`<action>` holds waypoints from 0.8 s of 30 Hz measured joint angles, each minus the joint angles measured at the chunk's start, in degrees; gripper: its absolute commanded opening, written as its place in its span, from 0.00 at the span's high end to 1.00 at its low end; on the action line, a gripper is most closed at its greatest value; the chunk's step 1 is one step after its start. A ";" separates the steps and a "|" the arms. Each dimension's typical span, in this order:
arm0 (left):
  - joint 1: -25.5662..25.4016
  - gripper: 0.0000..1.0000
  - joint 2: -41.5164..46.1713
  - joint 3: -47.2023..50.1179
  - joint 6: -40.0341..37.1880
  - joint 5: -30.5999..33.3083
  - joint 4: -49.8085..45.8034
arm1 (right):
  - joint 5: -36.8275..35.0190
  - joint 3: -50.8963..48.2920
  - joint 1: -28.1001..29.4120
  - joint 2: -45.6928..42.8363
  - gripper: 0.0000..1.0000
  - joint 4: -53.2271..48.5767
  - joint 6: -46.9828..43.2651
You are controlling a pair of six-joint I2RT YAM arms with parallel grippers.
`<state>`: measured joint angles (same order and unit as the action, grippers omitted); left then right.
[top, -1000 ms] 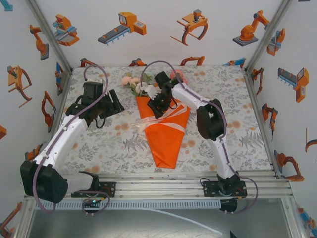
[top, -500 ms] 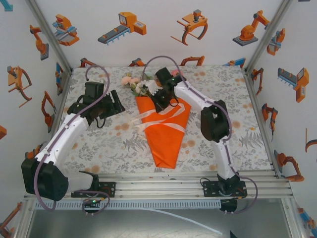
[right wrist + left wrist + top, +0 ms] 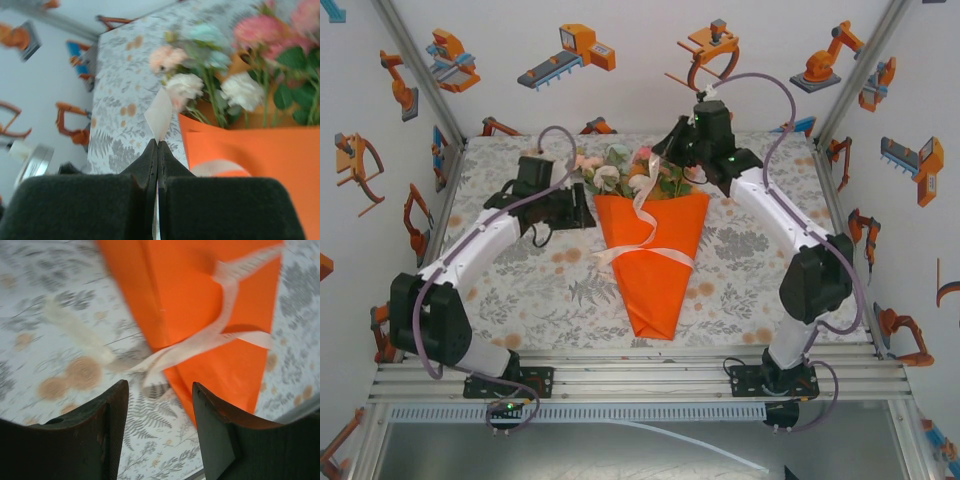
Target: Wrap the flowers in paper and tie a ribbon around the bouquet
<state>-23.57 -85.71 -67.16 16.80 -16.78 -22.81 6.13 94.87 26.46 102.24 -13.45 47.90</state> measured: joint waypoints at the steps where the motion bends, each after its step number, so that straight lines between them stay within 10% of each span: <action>1: -2.16 0.48 -1.14 -1.01 -1.46 -0.61 0.52 | -2.43 0.00 -0.04 0.63 1.00 -2.45 2.67; 12: -25.57 0.44 -17.73 -9.64 -26.62 5.62 12.33 | -10.73 -2.03 -8.74 2.43 1.00 -14.84 12.37; 24: -25.62 0.52 -30.25 -15.58 -39.43 7.56 9.42 | -10.05 -4.48 -10.25 2.43 1.00 -16.13 9.01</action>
<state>-49.19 -115.96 -82.74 -22.63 -9.21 -13.39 -3.92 90.39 16.21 104.66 -29.58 56.90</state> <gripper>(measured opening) 0.544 0.003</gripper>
